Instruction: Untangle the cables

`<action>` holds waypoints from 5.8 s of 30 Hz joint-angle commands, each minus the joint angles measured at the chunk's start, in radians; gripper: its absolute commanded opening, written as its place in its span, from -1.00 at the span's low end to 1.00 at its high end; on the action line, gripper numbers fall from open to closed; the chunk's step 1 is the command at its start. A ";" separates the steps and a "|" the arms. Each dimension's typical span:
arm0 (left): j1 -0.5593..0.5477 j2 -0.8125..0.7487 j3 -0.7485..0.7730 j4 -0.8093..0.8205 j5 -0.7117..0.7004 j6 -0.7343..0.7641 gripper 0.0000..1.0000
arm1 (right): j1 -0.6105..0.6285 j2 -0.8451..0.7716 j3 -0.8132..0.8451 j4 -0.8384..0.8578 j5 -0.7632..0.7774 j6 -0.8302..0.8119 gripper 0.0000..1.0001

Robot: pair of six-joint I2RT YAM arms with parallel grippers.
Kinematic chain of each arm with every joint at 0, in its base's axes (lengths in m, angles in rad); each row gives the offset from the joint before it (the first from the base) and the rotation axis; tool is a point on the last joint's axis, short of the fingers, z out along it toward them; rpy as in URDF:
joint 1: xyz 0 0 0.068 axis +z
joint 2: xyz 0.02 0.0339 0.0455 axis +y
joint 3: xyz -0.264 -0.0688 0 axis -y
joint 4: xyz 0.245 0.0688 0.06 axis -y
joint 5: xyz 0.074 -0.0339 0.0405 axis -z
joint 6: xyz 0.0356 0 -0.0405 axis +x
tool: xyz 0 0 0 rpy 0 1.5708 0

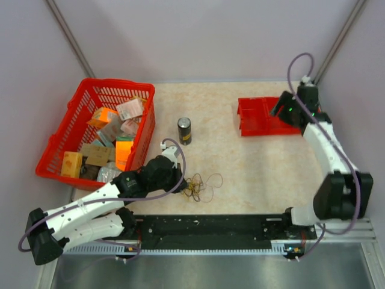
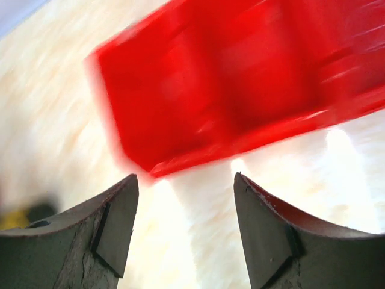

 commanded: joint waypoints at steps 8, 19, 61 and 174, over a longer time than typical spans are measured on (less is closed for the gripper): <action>0.004 0.019 0.052 -0.016 -0.054 0.001 -1.00 | 0.663 -0.500 -0.791 0.418 -0.379 0.123 0.28; 0.002 0.051 0.055 -0.030 -0.031 -0.016 -1.00 | 0.999 -0.371 -0.863 0.708 -0.187 0.027 0.20; 0.005 -0.214 0.012 -0.270 -0.430 -0.228 -1.00 | 0.882 -1.046 -0.355 -0.266 1.196 0.043 -1.00; 0.005 0.019 -0.014 0.142 0.111 -0.146 -1.00 | 1.060 -0.422 -0.897 0.861 -0.347 0.162 0.28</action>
